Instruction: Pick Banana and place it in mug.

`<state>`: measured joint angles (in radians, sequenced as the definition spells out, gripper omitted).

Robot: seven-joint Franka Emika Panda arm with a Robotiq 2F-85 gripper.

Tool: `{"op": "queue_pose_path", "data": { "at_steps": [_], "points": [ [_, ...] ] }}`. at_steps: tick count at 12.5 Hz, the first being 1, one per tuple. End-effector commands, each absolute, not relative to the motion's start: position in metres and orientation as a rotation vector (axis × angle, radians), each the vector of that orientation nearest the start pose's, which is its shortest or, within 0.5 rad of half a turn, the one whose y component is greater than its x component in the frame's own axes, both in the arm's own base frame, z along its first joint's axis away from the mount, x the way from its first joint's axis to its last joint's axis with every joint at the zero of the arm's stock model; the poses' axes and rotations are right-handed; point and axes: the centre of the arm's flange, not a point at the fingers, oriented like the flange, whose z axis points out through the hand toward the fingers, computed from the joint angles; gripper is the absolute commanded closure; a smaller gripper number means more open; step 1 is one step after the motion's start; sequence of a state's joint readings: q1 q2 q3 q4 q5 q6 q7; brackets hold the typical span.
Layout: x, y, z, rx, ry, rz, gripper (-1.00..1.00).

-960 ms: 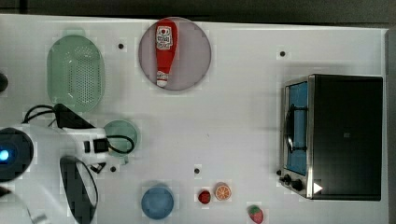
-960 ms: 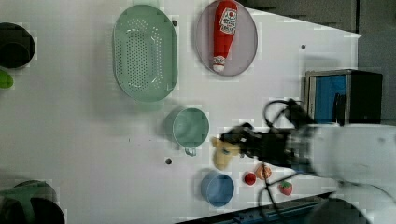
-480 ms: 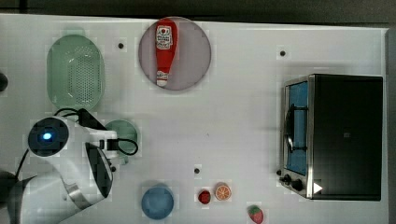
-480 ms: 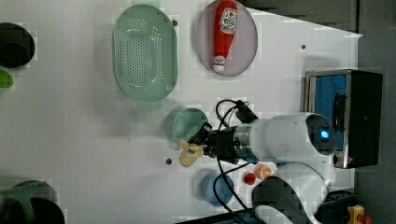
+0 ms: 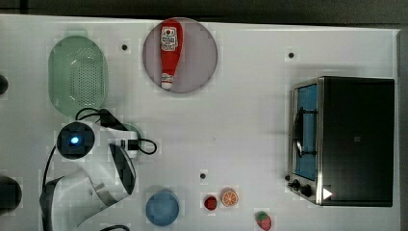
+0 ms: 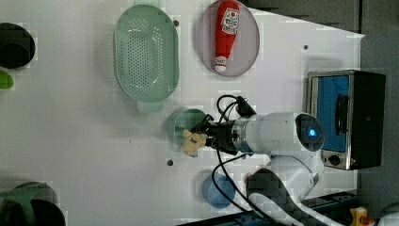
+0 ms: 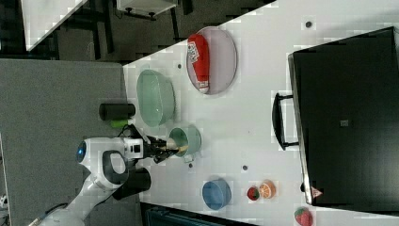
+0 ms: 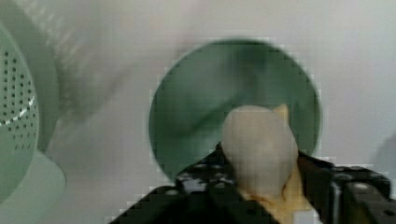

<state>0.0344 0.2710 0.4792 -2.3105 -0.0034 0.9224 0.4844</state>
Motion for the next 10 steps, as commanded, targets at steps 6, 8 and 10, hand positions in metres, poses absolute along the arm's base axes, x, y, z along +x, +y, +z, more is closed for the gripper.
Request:
{"op": "queue_pose_path", "data": {
  "at_steps": [6, 8, 10],
  "points": [
    [0.462, 0.254, 0.265, -2.787, 1.231, 0.067, -1.00],
    [0.472, 0.242, 0.304, -2.767, 1.257, -0.021, -1.00],
    [0.478, 0.228, 0.355, -2.781, 1.300, -0.074, -1.00]
  ]
}}
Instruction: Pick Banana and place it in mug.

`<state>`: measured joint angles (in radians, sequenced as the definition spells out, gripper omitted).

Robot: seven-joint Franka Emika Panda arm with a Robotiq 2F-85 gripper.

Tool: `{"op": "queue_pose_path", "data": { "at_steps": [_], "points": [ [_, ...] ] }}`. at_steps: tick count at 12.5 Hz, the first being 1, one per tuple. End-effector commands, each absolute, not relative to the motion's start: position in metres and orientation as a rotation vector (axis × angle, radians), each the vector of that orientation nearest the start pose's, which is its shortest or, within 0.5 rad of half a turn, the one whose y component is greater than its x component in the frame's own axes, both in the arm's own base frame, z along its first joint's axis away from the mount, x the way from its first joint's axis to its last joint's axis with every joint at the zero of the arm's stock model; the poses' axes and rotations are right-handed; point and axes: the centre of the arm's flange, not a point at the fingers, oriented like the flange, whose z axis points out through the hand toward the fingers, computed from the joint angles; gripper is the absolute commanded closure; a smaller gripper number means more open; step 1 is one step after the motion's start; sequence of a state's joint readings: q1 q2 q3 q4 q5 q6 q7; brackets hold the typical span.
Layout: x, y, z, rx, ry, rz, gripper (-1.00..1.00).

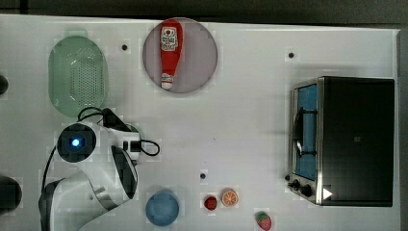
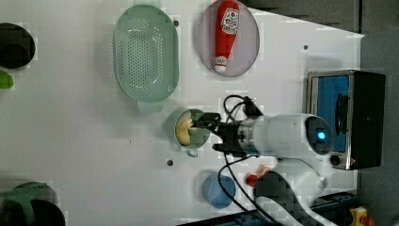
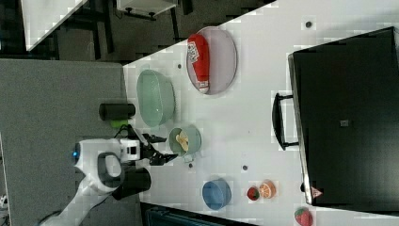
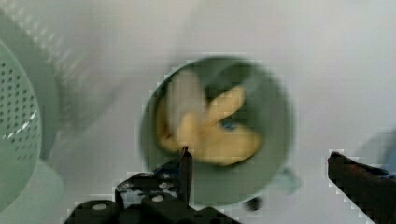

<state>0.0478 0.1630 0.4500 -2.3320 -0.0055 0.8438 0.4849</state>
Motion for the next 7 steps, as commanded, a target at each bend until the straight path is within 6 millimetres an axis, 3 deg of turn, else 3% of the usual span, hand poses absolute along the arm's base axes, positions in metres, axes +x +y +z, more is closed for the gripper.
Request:
{"op": "queue_pose_path", "data": {
  "at_steps": [1, 4, 7],
  "points": [
    [0.479, 0.222, 0.384, -2.796, 1.326, -0.086, -1.00],
    [0.482, 0.182, 0.472, -2.796, 1.466, -0.087, -1.00],
    [0.492, 0.119, 0.547, -2.792, 1.487, -0.072, -1.00]
  ]
}}
